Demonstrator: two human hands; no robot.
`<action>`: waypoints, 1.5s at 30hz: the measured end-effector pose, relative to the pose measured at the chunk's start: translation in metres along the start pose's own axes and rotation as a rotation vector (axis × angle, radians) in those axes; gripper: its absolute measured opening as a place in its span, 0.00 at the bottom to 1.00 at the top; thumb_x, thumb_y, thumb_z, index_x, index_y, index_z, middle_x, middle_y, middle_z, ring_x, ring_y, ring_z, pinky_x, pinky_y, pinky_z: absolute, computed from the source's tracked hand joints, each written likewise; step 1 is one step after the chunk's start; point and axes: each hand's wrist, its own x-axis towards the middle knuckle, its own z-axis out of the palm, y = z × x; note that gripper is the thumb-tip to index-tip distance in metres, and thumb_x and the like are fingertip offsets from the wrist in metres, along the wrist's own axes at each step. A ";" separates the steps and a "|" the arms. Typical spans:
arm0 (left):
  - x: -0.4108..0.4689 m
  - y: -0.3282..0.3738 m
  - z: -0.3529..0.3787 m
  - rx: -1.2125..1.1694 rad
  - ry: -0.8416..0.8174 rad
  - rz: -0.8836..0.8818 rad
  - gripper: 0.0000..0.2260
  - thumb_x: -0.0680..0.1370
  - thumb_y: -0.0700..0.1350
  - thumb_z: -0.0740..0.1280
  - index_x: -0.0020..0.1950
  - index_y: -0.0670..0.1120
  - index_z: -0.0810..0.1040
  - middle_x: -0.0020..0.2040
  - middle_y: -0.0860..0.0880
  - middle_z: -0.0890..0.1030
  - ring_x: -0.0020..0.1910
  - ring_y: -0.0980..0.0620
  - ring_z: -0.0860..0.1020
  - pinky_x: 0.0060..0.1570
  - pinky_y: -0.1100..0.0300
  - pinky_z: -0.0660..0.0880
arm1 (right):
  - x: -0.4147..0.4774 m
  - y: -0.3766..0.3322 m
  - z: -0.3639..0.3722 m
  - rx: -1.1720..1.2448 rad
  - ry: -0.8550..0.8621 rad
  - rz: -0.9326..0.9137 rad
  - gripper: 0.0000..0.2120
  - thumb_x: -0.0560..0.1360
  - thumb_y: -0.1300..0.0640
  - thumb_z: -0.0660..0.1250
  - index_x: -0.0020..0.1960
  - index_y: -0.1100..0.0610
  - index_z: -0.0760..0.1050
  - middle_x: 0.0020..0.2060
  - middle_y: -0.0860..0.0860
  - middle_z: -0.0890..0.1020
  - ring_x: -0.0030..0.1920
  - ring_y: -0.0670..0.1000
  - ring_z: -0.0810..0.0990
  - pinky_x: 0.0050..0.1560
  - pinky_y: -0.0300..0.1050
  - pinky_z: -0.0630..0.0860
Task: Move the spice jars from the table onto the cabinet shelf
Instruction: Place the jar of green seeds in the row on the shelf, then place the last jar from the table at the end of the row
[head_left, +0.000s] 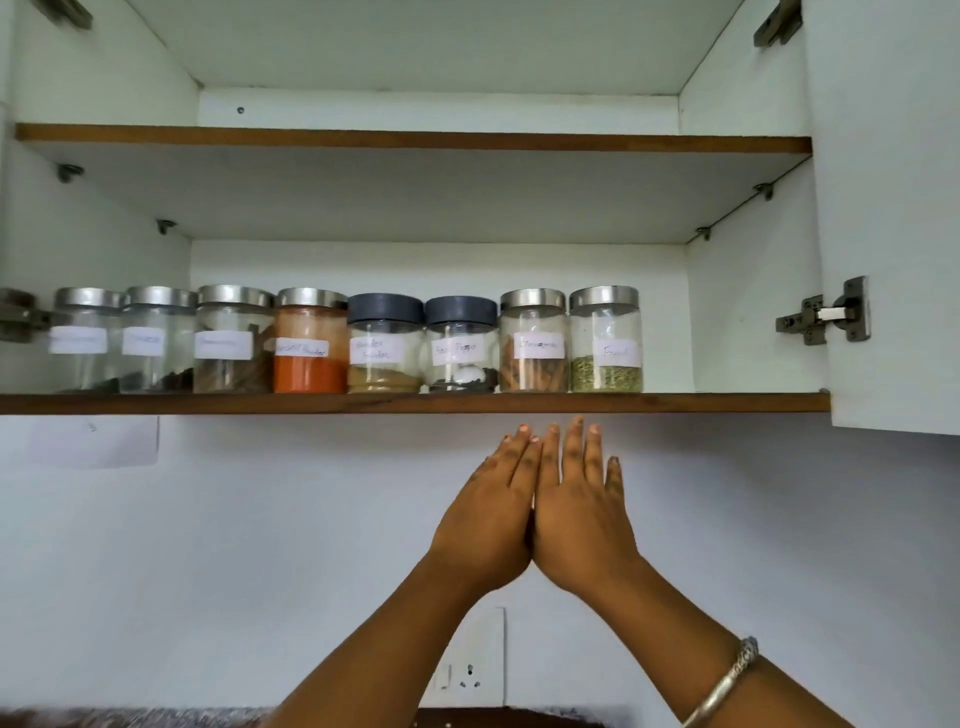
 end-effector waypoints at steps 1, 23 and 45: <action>-0.017 -0.011 0.000 -0.024 -0.018 -0.030 0.33 0.79 0.43 0.59 0.77 0.46 0.41 0.77 0.51 0.40 0.75 0.56 0.39 0.72 0.65 0.39 | -0.006 -0.015 0.005 -0.011 -0.032 -0.029 0.39 0.80 0.51 0.57 0.76 0.58 0.31 0.75 0.60 0.33 0.74 0.62 0.31 0.74 0.59 0.38; -0.492 -0.257 -0.046 0.027 -0.665 -0.713 0.37 0.75 0.47 0.65 0.78 0.45 0.48 0.78 0.46 0.51 0.77 0.48 0.47 0.72 0.58 0.39 | -0.213 -0.434 0.243 0.288 -0.994 -0.507 0.36 0.79 0.52 0.56 0.77 0.58 0.38 0.77 0.56 0.43 0.76 0.61 0.38 0.74 0.63 0.48; -0.622 -0.366 -0.013 -0.063 -0.611 -1.333 0.20 0.77 0.42 0.63 0.67 0.42 0.61 0.75 0.33 0.50 0.73 0.33 0.57 0.66 0.44 0.65 | -0.267 -0.565 0.385 0.564 -0.993 -0.485 0.27 0.79 0.59 0.57 0.76 0.57 0.53 0.71 0.63 0.64 0.72 0.62 0.62 0.69 0.53 0.62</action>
